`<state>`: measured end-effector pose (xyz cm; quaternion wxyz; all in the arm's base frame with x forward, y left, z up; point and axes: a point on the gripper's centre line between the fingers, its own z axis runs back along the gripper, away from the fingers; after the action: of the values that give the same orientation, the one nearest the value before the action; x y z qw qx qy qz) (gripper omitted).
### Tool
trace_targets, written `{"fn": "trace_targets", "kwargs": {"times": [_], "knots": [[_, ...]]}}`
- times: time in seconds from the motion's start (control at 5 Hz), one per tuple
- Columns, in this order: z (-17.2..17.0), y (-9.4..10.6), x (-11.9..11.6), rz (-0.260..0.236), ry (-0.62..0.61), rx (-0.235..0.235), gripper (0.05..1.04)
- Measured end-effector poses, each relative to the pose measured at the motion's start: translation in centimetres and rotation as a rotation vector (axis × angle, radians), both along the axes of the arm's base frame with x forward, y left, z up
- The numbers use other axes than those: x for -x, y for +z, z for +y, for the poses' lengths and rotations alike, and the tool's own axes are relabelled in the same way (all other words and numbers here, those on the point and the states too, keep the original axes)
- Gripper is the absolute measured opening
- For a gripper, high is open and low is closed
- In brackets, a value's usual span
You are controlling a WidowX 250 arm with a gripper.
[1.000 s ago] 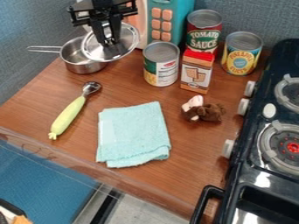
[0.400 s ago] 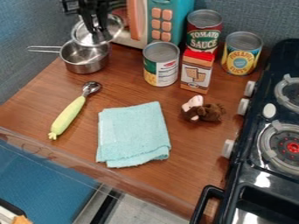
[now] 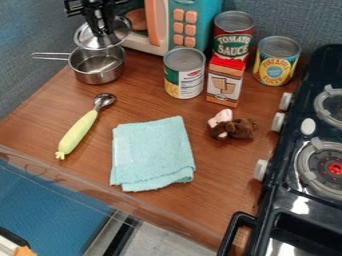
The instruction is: Pick up the lid of the pot and place it over the pot
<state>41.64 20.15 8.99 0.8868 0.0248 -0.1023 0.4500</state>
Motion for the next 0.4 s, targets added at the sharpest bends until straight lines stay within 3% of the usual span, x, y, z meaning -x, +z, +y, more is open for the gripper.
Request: {"fn": "trace_targets", "kwargs": {"times": [0.2, 0.4], "knots": [[0.1, -0.2, 0.1, 0.003, -0.001, -0.004, 0.277], [-0.3, -2.0, 1.1, 0.045, -0.007, 0.012, 0.277]]}}
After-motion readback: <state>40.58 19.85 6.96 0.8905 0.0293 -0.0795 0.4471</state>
